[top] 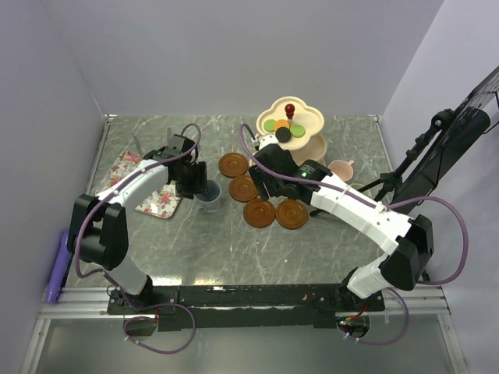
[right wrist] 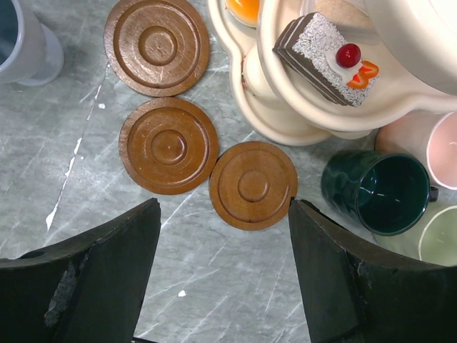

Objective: Serve the afternoon tea
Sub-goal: Pick up the cup at the center of the board.

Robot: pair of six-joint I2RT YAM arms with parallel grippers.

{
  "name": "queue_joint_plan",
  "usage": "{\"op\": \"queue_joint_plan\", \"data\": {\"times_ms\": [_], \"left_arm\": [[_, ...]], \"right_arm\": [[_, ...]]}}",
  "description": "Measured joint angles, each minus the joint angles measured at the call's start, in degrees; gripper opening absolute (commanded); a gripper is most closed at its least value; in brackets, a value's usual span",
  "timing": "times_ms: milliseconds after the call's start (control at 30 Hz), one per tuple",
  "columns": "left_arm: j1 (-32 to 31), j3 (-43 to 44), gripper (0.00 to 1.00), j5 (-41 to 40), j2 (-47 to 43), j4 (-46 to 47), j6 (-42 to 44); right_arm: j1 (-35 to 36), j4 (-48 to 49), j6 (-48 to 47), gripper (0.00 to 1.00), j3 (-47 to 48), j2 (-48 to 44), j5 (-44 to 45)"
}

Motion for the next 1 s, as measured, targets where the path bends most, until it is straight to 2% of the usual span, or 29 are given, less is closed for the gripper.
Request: {"op": "queue_joint_plan", "data": {"times_ms": [33,167,300,333,367,567,767,1000], "left_arm": [[0.0,-0.02,0.56,0.31,0.0,-0.59,-0.63],[0.0,-0.02,0.37,0.37,0.33,-2.36,-2.36],[0.0,0.39,0.13,-0.74,1.79,-2.51,-2.58],[0.02,0.74,0.03,-1.18,2.01,-2.49,-2.64],[0.04,1.66,0.01,-1.7,2.56,-2.78,-2.12],[-0.11,11.76,0.01,-6.69,7.76,-4.59,5.46],[0.26,17.64,0.01,-8.76,8.5,-3.56,13.0],[0.26,25.0,0.01,-8.22,13.55,-2.86,14.88]], "right_arm": [[0.07,-0.02,0.0,0.79,0.0,0.0,0.0],[0.57,-0.39,0.04,0.79,0.0,0.15,-0.02],[0.74,-0.76,0.26,0.79,0.0,0.31,0.0],[0.76,-0.85,0.26,0.79,0.0,0.31,0.02],[0.79,-0.87,0.28,0.79,0.0,0.31,0.07],[0.81,-1.42,0.24,0.79,0.07,0.31,0.9],[0.81,-2.75,0.07,0.79,2.56,0.31,2.08],[0.81,-3.65,-0.7,0.79,5.9,0.28,3.15]]}}
